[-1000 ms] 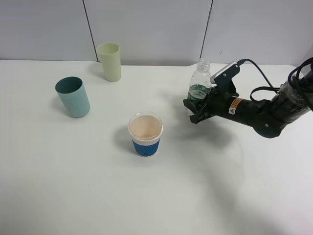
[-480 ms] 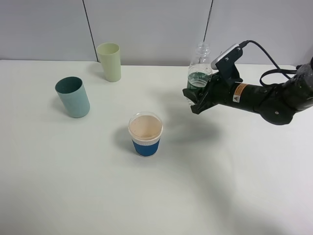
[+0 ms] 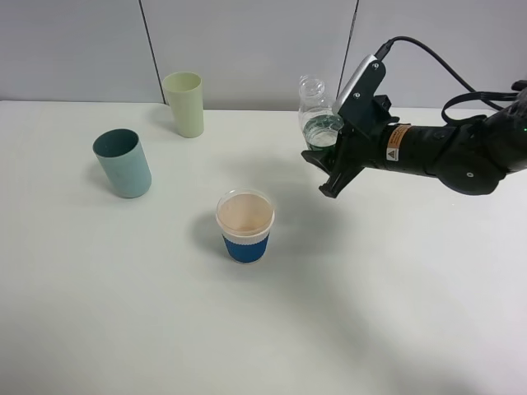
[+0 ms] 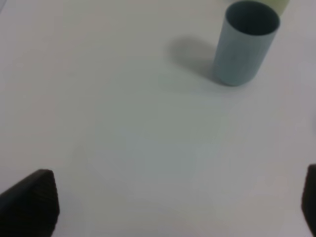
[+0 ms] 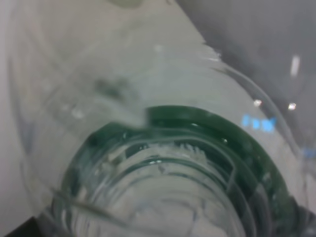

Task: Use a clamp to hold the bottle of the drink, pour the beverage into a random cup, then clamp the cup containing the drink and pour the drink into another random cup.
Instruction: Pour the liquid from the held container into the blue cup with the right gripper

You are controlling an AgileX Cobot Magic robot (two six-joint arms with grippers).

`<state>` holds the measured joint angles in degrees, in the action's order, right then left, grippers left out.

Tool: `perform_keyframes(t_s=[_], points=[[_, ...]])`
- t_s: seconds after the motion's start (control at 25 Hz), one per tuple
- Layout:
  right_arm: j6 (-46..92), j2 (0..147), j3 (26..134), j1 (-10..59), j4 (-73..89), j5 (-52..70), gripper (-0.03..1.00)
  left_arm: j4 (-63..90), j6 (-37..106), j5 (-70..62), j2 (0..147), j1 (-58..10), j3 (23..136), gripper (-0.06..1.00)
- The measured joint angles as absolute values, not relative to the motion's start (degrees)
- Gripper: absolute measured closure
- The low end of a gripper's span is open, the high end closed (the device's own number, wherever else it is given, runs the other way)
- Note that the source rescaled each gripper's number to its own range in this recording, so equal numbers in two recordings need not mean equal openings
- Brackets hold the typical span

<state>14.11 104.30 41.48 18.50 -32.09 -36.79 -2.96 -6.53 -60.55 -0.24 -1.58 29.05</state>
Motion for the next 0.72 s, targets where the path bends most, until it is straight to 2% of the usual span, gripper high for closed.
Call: perform_keyframes(t_s=[0.4, 0.72], points=[[26.78, 103.44, 44.73, 25.9, -28.68, -26.84, 0.97, -2.96, -6.46, -60.55, -0.24, -1.58, 29.05, -0.06], [37.7, 103.44, 44.86, 27.33, -28.6, -23.88, 0.97, -2.96, -6.46, -60.55, -0.24, -1.58, 29.05, -0.06]])
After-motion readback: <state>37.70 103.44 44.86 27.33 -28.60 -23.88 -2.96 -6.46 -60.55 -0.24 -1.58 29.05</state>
